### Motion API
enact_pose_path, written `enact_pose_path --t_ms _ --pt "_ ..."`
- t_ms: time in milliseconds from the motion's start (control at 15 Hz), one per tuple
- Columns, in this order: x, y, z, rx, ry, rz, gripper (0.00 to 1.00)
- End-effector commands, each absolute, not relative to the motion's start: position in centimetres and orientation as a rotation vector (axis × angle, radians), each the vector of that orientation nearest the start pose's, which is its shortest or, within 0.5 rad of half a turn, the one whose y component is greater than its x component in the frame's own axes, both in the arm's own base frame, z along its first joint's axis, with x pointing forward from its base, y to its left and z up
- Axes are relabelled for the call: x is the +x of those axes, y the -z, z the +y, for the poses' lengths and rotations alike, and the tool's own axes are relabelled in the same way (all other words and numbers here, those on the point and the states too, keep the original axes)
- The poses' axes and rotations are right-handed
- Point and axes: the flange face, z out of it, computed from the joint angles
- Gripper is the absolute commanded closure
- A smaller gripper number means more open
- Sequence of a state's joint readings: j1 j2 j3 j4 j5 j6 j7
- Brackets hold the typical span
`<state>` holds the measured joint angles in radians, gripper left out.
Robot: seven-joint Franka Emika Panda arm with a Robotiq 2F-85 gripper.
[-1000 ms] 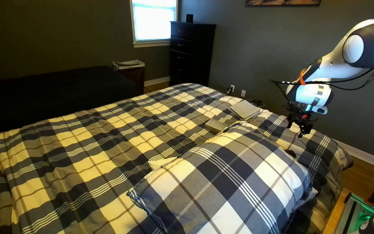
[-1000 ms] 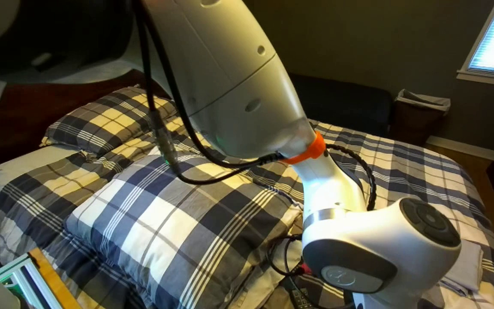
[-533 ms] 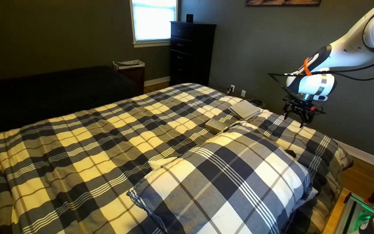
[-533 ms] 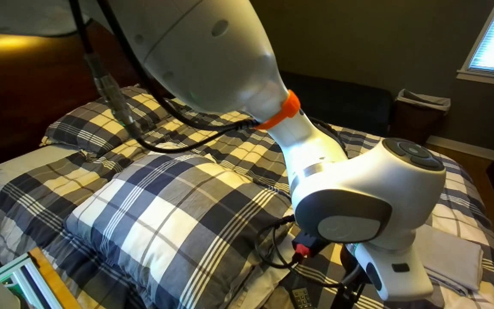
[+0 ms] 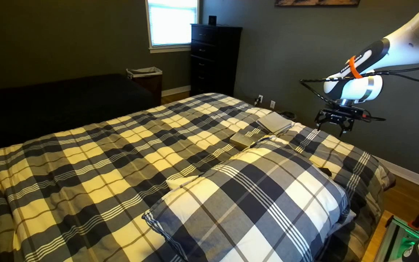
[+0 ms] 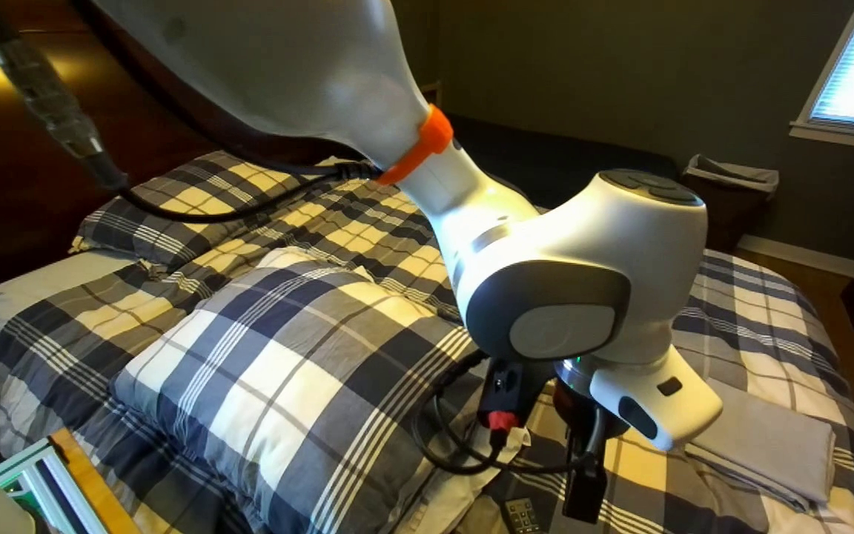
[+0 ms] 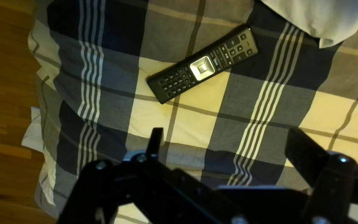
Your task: Put the remote on the bed
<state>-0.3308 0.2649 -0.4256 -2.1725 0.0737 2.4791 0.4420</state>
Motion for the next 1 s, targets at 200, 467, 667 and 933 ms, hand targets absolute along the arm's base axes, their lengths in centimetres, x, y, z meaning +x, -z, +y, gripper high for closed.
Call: enact_pose_path --t_ms 200,467,667,933 --pt "39.2 -30.9 -35.0 -2.885 0.096 1.571 0.00" --pt "38.3 -32.1 -33.4 -2.977 0.118 1.435 0.00" --pt "37.7 -33.2 -32.3 -2.992 0.158 1.420 0.00" --pt "37.0 -34.6 -31.4 -3.035 0.214 1.391 0.00"
